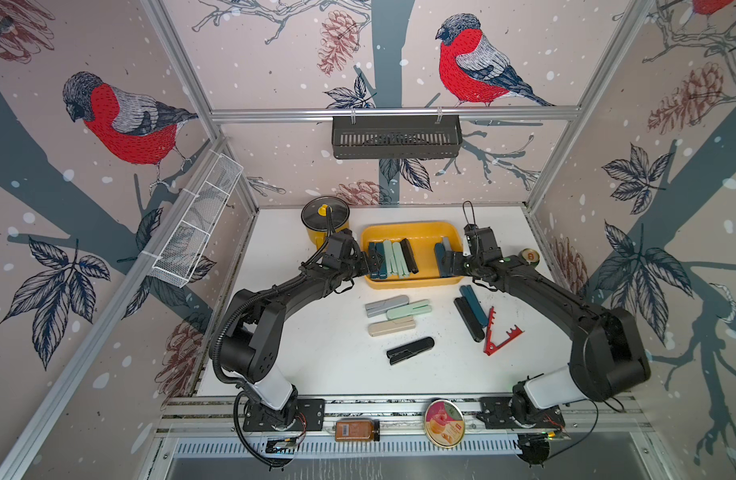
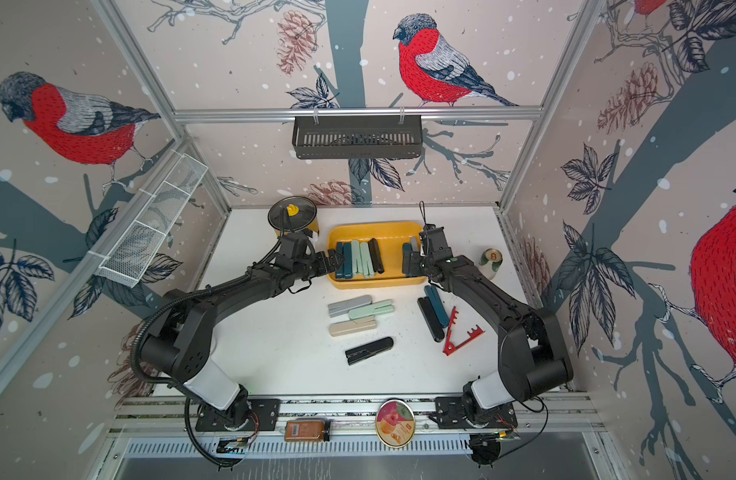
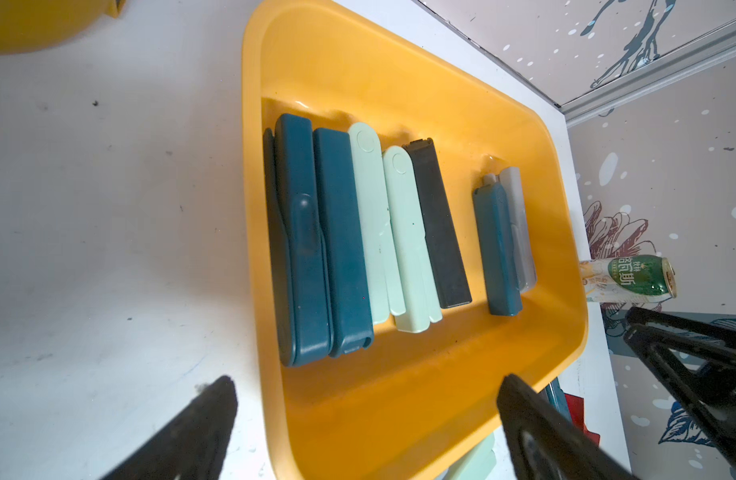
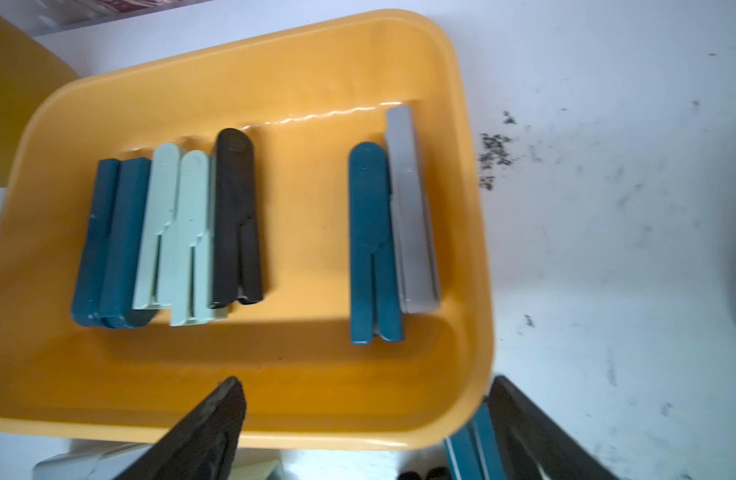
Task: Put the pruning pliers into the storage box
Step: Pick up the pruning pliers from the center of the board.
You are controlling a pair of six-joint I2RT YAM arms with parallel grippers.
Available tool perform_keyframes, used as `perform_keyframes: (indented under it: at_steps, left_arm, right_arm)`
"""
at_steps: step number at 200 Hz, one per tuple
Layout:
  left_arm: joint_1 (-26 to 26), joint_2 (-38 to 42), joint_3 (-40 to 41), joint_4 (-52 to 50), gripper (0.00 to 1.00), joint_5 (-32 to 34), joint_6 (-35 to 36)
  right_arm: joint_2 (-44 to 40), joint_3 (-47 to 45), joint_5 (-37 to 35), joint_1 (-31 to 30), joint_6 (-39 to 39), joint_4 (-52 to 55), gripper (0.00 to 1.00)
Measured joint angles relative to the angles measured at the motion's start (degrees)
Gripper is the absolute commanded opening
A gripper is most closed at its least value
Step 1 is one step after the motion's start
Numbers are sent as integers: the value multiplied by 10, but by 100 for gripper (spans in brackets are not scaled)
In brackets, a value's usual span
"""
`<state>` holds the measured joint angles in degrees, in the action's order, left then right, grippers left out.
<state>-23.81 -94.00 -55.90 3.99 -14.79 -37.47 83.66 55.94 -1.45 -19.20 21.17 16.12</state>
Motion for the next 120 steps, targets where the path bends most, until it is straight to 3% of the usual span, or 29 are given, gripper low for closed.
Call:
perform_keyframes:
  at_steps: [60,120]
  left_arm:
    - [0,0,1,0,98,0,0]
    - [0,2,9,4,98,14,-2]
  right_arm:
    - [-64,-90,1,73,-36,17,88]
    - [-97,-139,32,69,-47,19,80]
